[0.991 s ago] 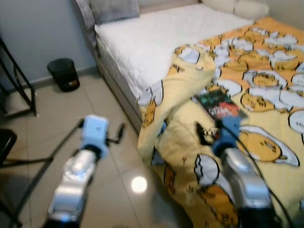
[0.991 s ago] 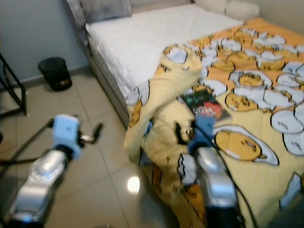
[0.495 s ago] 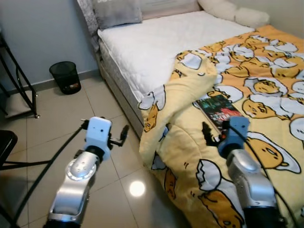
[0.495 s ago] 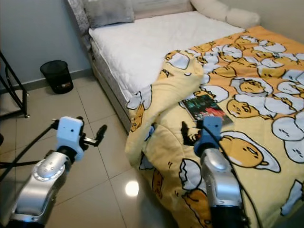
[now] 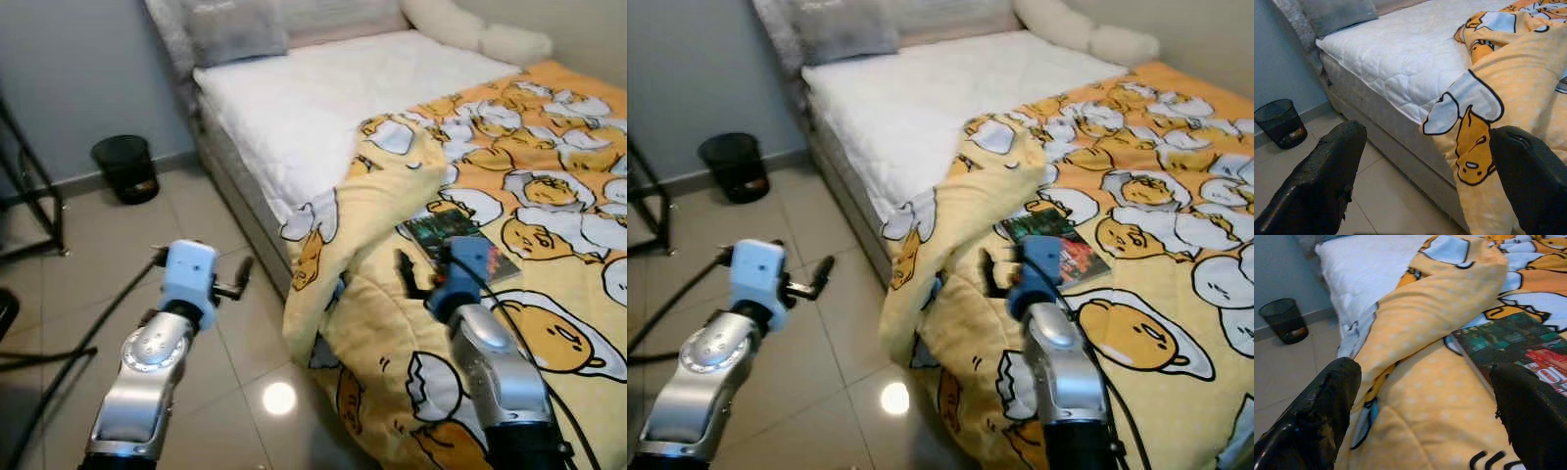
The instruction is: Clean up the room
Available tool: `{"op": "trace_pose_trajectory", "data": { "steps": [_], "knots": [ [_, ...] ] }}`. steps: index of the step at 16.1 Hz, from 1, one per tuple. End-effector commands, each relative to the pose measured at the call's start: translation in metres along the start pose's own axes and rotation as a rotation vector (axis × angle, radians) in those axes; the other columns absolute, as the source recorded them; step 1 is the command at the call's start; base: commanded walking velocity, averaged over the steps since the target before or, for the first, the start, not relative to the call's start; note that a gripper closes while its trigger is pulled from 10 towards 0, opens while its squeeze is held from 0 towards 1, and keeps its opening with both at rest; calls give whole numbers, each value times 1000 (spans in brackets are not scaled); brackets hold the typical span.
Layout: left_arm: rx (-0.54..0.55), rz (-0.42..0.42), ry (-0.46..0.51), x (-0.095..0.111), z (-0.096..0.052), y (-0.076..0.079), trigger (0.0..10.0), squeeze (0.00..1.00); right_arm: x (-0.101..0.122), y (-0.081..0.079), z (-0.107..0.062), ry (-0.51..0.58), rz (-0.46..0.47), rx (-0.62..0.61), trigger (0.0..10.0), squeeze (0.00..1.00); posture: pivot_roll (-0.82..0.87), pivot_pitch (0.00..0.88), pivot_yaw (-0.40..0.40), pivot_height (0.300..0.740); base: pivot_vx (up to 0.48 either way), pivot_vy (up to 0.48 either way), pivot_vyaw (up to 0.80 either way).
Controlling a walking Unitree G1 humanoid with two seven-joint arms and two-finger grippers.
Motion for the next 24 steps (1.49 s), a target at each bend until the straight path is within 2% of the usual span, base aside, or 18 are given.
{"op": "trace_pose_trajectory", "data": {
  "steps": [1, 5, 7, 14, 19, 20, 21, 23, 24],
  "knots": [
    [-24, 0, 17, 6, 3, 8, 10000, 561, 3, 15, -1, 3, -7, -40, 10000, 0, 20, 0, 18, 740, 382, 0, -419],
    [-27, 0, 17, 6, 2, 9, 10000, 553, 3, 16, -2, 1, -6, -40, 10000, 0, 18, 0, 16, 740, 382, 0, -800],
    [-28, 3, 15, 5, 2, 10, 10000, 549, 4, 16, -2, 10, -14, -40, 10000, 0, 18, 0, 15, 740, 362, 0, 0],
    [-51, 26, -4, 1, -3, 14, 10000, 518, 0, 17, -7, -3, 3, -42, 10000, 0, 17, 0, 26, 740, 0, 0, 0],
    [-147, 78, -50, -7, -4, 23, 10000, 522, -2, 22, -4, -17, 43, -76, 10000, 0, 13, 0, 43, 740, 0, 0, 0],
    [-146, 77, -50, -6, -4, 22, 10000, 522, -2, 21, -3, -16, 45, -80, 10000, 78, 14, 0, 42, 740, 0, 0, 0],
    [-133, 75, -54, -7, -5, 21, 10000, 514, -3, 19, -4, -20, 44, -73, 10000, 86, 18, 0, 38, 740, 0, 0, 0],
    [-122, 75, -57, -8, -6, 21, 10000, 510, -5, 17, -4, -27, 38, -65, 10000, 78, 21, 0, 34, 740, 0, 0, 0],
    [-115, 70, -53, -7, -7, 21, 10000, 510, -6, 16, -4, -32, 34, -62, 10000, 35, 25, 0, 28, 740, 0, 0, 0]
  ]
}}
Point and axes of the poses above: a point about 5 cm out from each wrist's last joint towards the gripper, its own z axis pointing out of the wrist towards the gripper, its own x axis along the axis of the wrist's last joint, y = z × x, the point moved 5 cm from there along z, pointing out of the wrist towards the gripper, and after that the axes turned 1 degree about -z, right-handed, at the moved point
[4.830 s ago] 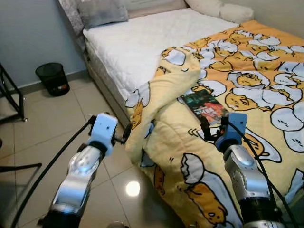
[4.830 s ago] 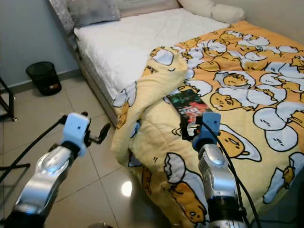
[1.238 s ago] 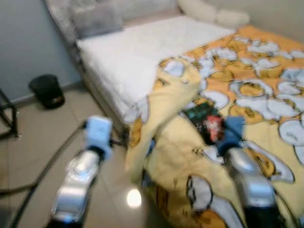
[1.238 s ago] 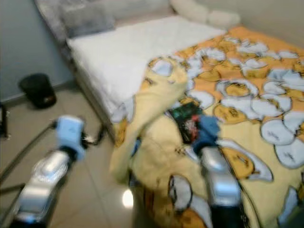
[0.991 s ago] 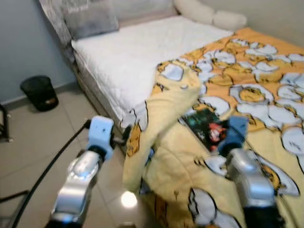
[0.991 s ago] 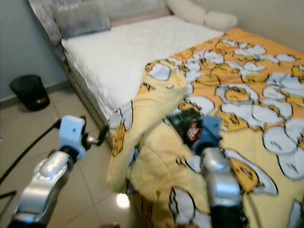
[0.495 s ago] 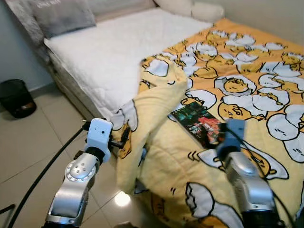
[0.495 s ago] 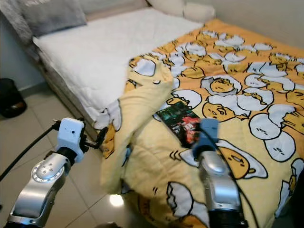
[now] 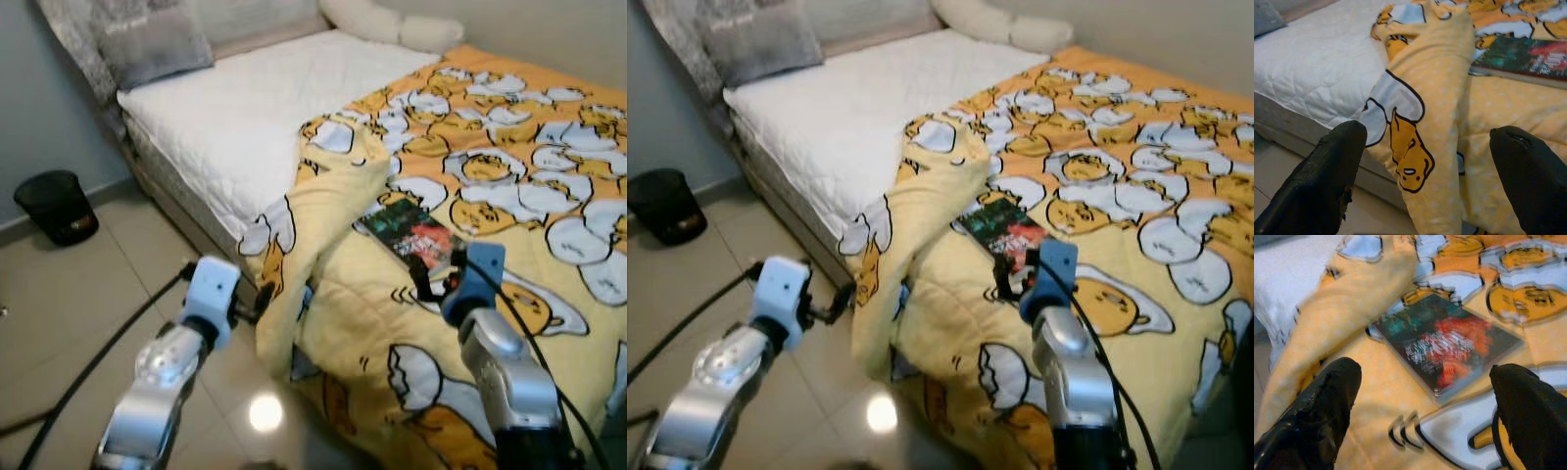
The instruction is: Clean up the room
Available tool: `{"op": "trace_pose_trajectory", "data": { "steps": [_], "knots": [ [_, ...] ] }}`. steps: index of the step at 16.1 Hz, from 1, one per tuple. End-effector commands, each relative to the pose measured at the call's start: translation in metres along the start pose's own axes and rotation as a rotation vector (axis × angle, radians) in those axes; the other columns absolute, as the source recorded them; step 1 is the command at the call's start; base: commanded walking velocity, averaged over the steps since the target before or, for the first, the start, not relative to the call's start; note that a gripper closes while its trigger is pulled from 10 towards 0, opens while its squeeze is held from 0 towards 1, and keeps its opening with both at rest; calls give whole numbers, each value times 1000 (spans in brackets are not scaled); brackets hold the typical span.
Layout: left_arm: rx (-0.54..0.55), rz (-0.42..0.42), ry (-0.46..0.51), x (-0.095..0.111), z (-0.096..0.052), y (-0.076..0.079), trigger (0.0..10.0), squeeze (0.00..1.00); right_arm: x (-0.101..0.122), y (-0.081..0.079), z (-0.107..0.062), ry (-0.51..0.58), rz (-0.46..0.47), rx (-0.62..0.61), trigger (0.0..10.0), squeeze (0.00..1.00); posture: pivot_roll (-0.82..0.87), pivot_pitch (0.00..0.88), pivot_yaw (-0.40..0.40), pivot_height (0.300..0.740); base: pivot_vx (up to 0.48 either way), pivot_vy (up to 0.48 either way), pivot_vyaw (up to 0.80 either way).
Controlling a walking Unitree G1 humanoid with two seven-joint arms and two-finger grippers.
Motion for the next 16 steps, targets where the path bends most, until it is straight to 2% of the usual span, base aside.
{"op": "trace_pose_trajectory", "data": {
  "steps": [1, 5, 6, 8, 12, 15, 16],
  "knots": [
    [24, 5, -1, 0, -2, -3, 10000, 514, 6, -4, 1, 11, -7, 12, 10000, 0, 27, 0, 26, 740, 0, 0, 0],
    [61, -34, 17, 3, -4, -9, 10000, 537, 6, -10, 0, 13, -43, 61, 10000, 0, 25, 0, 20, 740, 0, 0, 0],
    [66, -39, 20, 3, -4, -10, 10000, 541, 7, -13, -1, 17, -43, 75, 10000, 0, 24, 0, 20, 740, 0, 0, 800],
    [68, -42, 20, 4, -3, -10, 10000, 545, 7, -14, -1, 15, -54, 79, 10000, 0, 23, 0, 19, 740, 259, 0, 800],
    [62, -44, 19, 3, -3, -7, 10000, 545, 6, -8, 0, 6, -43, 47, 10000, 0, 19, 0, 21, 740, 280, 0, 0],
    [54, -45, 20, 4, -1, -6, 10000, 541, 7, -12, 0, 11, -81, 71, 10000, 0, 16, 0, 26, 740, 281, 0, 0],
    [51, -43, 20, 4, -1, -6, 10000, 541, 7, -14, -1, 12, -74, 80, 10000, 0, 17, 0, 27, 740, 281, 0, 800]
  ]
}}
Point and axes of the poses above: a point about 5 cm out from each wrist's last joint towards the gripper, its own z axis pointing out of the wrist towards the gripper, its own x axis along the axis of the wrist's last joint, y = z × x, the point moved 5 cm from there along z, pointing out of the wrist towards the gripper, and after that the axes turned 1 degree about -z, right-handed, at the moved point
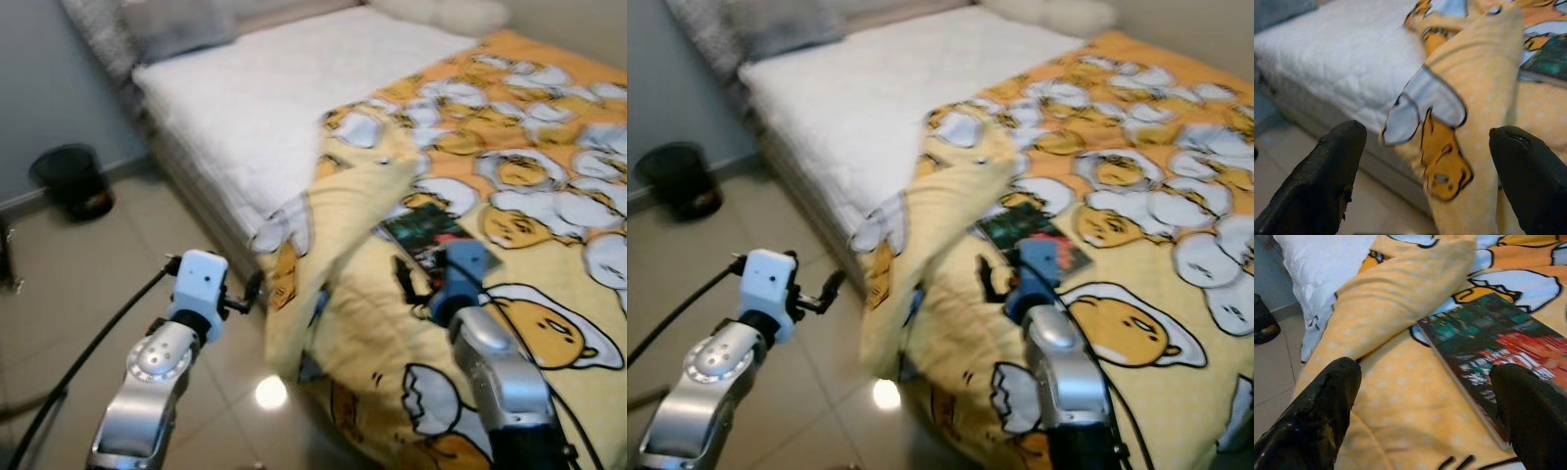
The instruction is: Clean up the room
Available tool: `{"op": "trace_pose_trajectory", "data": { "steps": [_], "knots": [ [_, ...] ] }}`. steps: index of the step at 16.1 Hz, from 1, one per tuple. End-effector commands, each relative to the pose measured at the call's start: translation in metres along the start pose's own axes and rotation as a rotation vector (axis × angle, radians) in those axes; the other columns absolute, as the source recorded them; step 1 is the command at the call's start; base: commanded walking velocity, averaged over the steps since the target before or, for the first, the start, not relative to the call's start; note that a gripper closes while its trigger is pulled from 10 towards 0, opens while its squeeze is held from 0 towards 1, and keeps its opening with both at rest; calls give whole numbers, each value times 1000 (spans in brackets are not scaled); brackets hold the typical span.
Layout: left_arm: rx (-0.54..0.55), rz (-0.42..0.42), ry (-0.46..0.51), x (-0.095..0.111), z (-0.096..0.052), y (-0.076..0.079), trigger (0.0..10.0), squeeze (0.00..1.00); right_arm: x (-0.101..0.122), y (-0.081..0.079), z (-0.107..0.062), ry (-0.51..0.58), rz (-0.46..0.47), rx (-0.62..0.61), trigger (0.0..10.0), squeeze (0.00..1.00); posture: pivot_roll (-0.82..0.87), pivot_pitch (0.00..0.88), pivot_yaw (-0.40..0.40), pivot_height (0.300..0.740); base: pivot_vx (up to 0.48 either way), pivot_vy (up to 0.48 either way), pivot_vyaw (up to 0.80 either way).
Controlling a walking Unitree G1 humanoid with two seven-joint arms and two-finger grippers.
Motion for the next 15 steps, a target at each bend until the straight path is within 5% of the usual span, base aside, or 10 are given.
{"op": "trace_pose_trajectory", "data": {
  "steps": [1, 9, 10, 11, 13, 15],
  "knots": [
    [-15, -4, -5, -1, 0, 5, 10000, 541, 3, 6, -2, 11, -4, -22, 10000, 0, 16, 0, 28, 740, 285, 0, 800],
    [-72, 38, -24, -3, 0, 10, 10000, 514, 2, 14, 3, 1, 82, -68, 10000, 0, 24, 0, 29, 740, 35, 0, 0],
    [-111, 49, -33, -4, 0, 14, 10000, 510, 10, 20, 7, 40, 40, -102, 10000, 1000, 21, 0, 32, 740, 0, 0, 0],
    [-169, 64, -40, -4, 1, 19, 10000, 510, 16, 26, 10, 70, -7, -135, 10000, 1000, 22, 0, 32, 740, 0, 0, 0],
    [-242, 85, -49, -4, 1, 26, 10000, 514, 13, 29, 17, 42, 41, -137, 10000, 1000, 22, 0, 34, 740, 0, 0, 0],
    [-401, 140, -58, -2, -1, 39, 10000, 522, 5, 48, 33, -38, 151, -242, 10000, 1000, 28, 0, 39, 740, 0, 0, 0]
  ]
}}
Point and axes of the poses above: a point about 5 cm out from each wrist's last joint towards the gripper, its own z axis pointing out of the wrist towards the gripper, its own x axis along the axis of the wrist's last joint, y = z × x, the point moved 5 cm from there along z, pointing out of the wrist towards the gripper, and after that the axes turned 1 degree about -z, right-handed, at the moved point
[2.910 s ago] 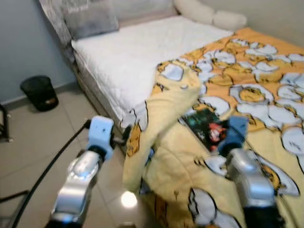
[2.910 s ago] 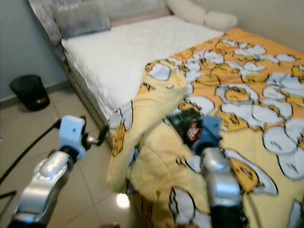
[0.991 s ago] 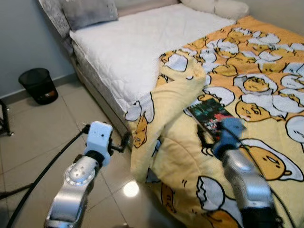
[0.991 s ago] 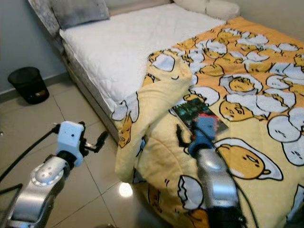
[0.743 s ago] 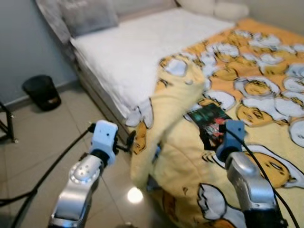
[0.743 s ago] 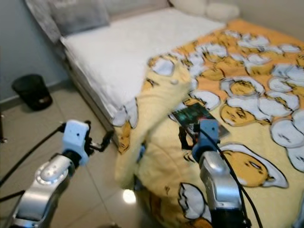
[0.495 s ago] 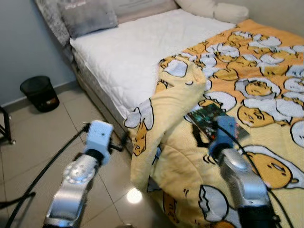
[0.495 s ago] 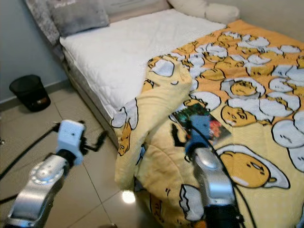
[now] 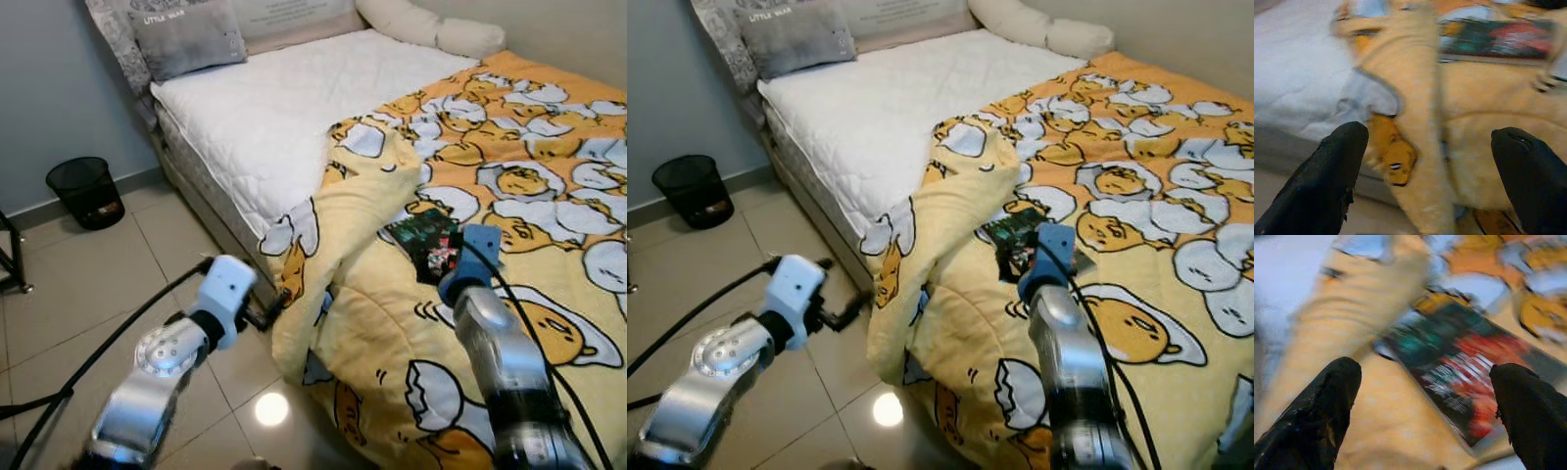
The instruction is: Clean up the room
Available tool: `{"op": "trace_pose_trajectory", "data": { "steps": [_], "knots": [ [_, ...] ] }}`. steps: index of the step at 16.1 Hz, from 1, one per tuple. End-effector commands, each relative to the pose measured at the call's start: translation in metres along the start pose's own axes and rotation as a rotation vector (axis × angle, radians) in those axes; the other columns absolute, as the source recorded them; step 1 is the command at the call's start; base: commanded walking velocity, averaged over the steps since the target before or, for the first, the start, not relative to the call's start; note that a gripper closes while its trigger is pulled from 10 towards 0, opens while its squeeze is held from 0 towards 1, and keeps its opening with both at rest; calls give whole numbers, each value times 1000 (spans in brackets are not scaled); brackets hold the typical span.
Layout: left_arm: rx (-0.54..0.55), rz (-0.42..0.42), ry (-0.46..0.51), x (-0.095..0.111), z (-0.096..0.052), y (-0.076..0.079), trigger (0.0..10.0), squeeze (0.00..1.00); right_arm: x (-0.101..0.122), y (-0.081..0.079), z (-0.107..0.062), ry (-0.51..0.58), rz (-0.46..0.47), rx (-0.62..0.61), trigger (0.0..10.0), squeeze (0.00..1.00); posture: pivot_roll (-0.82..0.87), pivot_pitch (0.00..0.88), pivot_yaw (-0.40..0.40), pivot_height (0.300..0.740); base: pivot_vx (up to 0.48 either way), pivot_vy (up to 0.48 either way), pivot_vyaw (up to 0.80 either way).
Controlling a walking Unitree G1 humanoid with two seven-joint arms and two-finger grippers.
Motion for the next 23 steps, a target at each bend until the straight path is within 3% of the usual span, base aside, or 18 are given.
{"op": "trace_pose_trajectory", "data": {
  "steps": [1, 2, 3, 4, 8, 13, 16, 19, 23],
  "knots": [
    [-64, 18, 11, 6, 2, 6, 10000, 522, -3, 8, 4, -30, 65, -39, 10000, 1000, 31, 0, 41, 740, 0, 0, 0],
    [-232, 44, 49, 19, -3, 21, 10000, 522, -6, 13, 18, -91, 230, -58, 10000, 1000, 41, 0, 51, 740, 0, 0, 0],
    [-270, 46, 52, 21, -5, 26, 10000, 525, -6, 15, 20, -101, 263, -65, 10000, 1000, 45, 0, 53, 740, 0, 0, 0],
    [-333, 65, 45, 22, -10, 33, 10000, 518, -8, 18, 23, -129, 329, -77, 10000, 0, 55, 0, 58, 740, 0, 0, 0],
    [-393, 84, 4, 17, -20, 37, 10000, 522, -16, 24, 26, -177, 492, -95, 10000, 0, 95, 0, 59, 740, 0, 0, 0],
    [-379, 69, -25, 15, -35, 31, 10000, 522, -17, 33, 26, -158, 621, -129, 10000, 0, 135, 0, 75, 740, 0, 0, 0],
    [-360, 72, -45, 14, -43, 24, 10000, 518, -22, 40, 24, -161, 606, -167, 10000, 0, 162, 0, 79, 740, 0, 0, 0],
    [-348, 68, -52, 14, -48, 22, 10000, 525, -13, 44, 26, -114, 621, -182, 10000, 0, 163, 0, 75, 740, 0, 0, 0],
    [-354, 60, -45, 16, -46, 26, 10000, 522, -12, 50, 25, -107, 545, -208, 10000, 0, 162, 0, 77, 740, 0, 0, 0]
  ]
}}
Point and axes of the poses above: a point about 5 cm out from each wrist's last joint towards the gripper, its own z axis pointing out of the wrist towards the gripper, its own x axis along the axis of the wrist's last joint, y = z × x, the point moved 5 cm from there along z, pointing out of the wrist towards the gripper, and after that the axes turned 1 degree about -z, right-handed, at the moved point
